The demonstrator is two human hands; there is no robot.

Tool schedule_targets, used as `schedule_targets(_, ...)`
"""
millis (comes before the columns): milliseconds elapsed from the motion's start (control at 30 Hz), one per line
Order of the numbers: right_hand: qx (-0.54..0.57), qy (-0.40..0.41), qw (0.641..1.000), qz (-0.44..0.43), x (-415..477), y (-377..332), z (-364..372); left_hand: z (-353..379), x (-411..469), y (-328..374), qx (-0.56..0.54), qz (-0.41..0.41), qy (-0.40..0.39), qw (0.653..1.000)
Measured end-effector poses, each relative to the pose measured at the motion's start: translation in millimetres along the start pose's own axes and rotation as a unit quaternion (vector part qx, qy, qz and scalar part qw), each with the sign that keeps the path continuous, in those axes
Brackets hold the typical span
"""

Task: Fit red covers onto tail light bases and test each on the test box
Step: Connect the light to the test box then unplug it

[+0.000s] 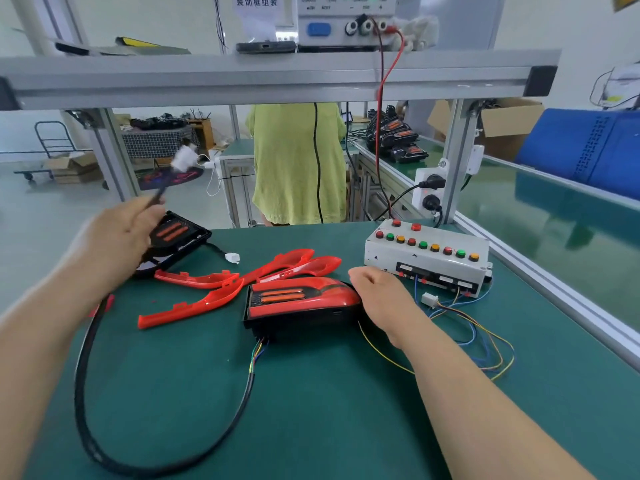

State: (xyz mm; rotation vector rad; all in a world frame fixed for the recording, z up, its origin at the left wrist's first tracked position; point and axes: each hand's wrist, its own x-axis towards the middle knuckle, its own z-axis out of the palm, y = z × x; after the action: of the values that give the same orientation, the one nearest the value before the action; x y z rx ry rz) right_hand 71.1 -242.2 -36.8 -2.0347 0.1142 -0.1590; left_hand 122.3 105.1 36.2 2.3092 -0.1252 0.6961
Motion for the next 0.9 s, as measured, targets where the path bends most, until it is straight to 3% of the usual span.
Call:
schedule_targets(67, -0.009, -0.004, 1.000, 0.000, 0, 0, 0, 9, 8, 2, 0.167, 0.056, -0.018, 0.984)
schedule_targets(133, -0.012, 0.003, 1.000, 0.002, 1, -2, -1, 21, 14, 11, 0.226, 0.098, -0.028, 0.969)
schedule_targets(300, -0.020, 0.072, 0.997, 0.020, 2, -2, -12, 55, 20, 49, 0.214, 0.321, 0.000, 0.923)
schedule_targets(433, -0.078, 0.098, 0.992, 0.014, 10, 1, -31, 83, 26, 72, 0.187, 0.419, -0.006, 0.889)
schedule_targets(533, -0.204, 0.101, 0.973, 0.027, 13, 4, -47, 102, 19, 83, 0.168, 0.476, -0.025, 0.863)
schedule_targets(600, -0.295, 0.083, 0.950, 0.062, 15, 7, -58, 117, 9, 84, 0.168, 0.469, -0.057, 0.865)
schedule_targets(667, -0.350, 0.049, 0.929, 0.105, 16, 10, -68, 128, -2, 79, 0.170, 0.391, -0.117, 0.897)
schedule_targets(800, -0.375, -0.004, 0.917, 0.137, 14, 20, -75, 131, -12, 66, 0.152, 0.240, -0.227, 0.932)
schedule_targets(900, -0.380, -0.010, 0.915, 0.134, 12, 19, -80, 132, -14, 55, 0.093, 0.144, -0.265, 0.949)
